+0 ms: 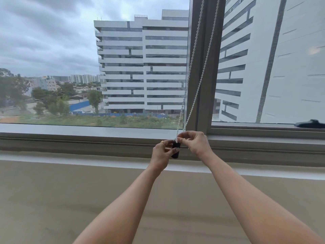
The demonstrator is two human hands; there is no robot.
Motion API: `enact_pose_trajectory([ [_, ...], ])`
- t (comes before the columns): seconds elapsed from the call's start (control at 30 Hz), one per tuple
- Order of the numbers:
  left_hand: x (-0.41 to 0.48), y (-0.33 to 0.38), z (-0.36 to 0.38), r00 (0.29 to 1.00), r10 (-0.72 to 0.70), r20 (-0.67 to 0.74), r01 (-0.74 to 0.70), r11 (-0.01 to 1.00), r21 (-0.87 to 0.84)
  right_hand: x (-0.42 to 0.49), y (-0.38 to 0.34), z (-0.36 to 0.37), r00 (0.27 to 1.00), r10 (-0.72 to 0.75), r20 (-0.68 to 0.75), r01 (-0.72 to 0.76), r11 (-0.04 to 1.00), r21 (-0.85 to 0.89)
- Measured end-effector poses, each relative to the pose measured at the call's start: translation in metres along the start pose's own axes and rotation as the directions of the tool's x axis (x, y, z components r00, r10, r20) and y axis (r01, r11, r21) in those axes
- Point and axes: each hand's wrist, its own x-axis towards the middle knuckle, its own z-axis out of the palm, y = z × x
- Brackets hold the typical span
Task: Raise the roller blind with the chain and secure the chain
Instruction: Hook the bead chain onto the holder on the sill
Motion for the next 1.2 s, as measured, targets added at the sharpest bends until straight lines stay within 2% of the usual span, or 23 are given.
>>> enact_pose_trajectory([
  [0.23,-0.003,0.008,0.004,0.999,-0.026,0.027,0.030,0.988,-0.150,-0.007,-0.006,-0.002,0.997,0.032,0.065,-0.042,0.986,0.161],
  [0.47,-0.006,0.007,0.002,0.995,-0.083,0.055,0.098,0.914,-0.395,-0.005,-0.002,0.002,0.984,0.084,0.158,-0.126,0.953,0.275],
  [0.77,-0.003,0.010,-0.002,0.997,-0.055,0.053,0.072,0.913,-0.402,-0.005,-0.003,0.002,0.989,0.026,0.144,-0.076,0.933,0.352],
  [1.03,-0.002,0.010,-0.006,0.996,-0.032,0.081,0.064,0.898,-0.435,0.000,0.000,0.000,0.974,0.039,0.222,-0.126,0.911,0.394],
  [1.2,0.000,0.010,-0.006,0.989,-0.075,0.128,0.133,0.833,-0.536,0.006,0.000,-0.003,0.966,0.064,0.252,-0.165,0.899,0.406],
])
